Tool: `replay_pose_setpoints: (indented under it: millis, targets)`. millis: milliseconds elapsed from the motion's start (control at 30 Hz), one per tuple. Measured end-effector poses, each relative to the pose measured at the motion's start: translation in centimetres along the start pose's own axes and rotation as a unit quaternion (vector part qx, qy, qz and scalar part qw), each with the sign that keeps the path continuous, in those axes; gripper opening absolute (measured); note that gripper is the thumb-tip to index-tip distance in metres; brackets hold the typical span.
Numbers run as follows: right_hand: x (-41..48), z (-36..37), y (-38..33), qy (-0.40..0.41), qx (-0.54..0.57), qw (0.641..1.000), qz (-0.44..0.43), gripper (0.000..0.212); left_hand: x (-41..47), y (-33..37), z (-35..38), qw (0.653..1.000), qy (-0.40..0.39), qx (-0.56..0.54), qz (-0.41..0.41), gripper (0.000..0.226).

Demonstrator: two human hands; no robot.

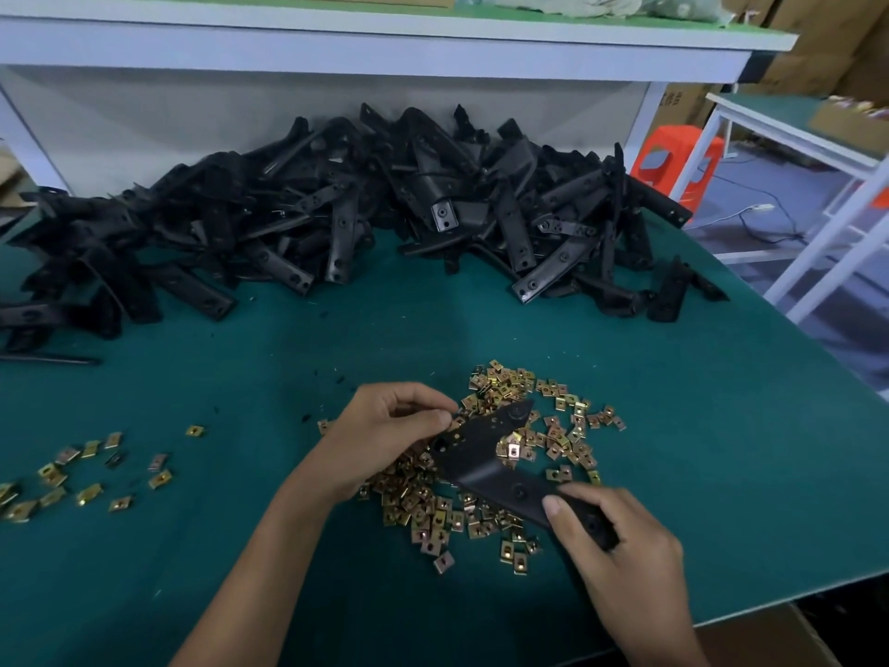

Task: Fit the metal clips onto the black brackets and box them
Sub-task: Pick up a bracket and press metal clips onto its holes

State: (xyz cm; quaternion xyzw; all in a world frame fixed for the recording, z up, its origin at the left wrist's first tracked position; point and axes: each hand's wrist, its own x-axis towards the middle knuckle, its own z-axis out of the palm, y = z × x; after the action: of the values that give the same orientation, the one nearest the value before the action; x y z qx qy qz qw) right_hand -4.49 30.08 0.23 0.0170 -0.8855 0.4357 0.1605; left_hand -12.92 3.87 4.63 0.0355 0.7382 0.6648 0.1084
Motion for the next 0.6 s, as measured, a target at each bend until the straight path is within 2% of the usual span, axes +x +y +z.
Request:
replay_pose_setpoints:
  millis: [200, 333, 467, 600]
  targets:
    - [-0.09, 0.01, -0.23, 0.013, -0.016, 1.000, -0.011, 0.025, -0.23, 0.16, 0.25, 1.000, -0.013, 0.006, -0.007, 0.015]
    - [-0.03, 0.00, -0.45, 0.024, -0.030, 0.999, -0.007, 0.030, -0.45, 0.39, 0.43, 1.000, -0.023, -0.001, 0.020, 0.010]
    - [0.04, 0.04, -0.63, 0.029, -0.042, 0.999, -0.001, 0.033, -0.73, 0.46, 0.59, 0.998, -0.043, 0.018, 0.032, 0.031]
    - [0.07, 0.01, -0.74, 0.029, -0.045, 0.999, 0.000, 0.033, -0.61, 0.12, 1.03, 0.998, -0.007, 0.042, 0.046, 0.036]
